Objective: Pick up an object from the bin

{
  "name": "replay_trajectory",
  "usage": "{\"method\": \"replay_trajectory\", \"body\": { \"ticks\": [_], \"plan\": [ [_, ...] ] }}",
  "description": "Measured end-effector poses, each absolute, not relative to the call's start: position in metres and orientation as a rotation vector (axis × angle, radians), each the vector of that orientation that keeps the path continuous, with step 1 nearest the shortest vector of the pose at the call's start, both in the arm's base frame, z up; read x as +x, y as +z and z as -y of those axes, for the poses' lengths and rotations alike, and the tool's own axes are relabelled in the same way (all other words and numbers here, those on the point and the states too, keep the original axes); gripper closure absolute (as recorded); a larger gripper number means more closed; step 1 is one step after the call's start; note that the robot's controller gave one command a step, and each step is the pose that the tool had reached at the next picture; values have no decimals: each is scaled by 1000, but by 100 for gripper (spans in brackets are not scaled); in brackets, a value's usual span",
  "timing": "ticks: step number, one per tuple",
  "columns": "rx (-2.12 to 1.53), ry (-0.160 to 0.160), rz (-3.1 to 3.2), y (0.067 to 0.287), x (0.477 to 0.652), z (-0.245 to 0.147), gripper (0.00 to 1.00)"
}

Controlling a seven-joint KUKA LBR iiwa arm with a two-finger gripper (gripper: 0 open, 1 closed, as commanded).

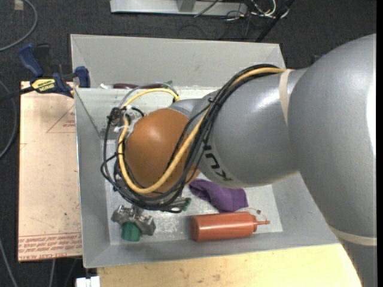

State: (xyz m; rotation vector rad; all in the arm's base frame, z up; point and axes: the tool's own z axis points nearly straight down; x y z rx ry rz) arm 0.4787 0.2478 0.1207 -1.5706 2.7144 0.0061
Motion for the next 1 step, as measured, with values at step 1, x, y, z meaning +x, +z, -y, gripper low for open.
{"method": "replay_trajectory", "body": {
  "ticks": [1],
  "plan": [
    [-1571,6,-2714,129,479,-248,100]
  ]
}}
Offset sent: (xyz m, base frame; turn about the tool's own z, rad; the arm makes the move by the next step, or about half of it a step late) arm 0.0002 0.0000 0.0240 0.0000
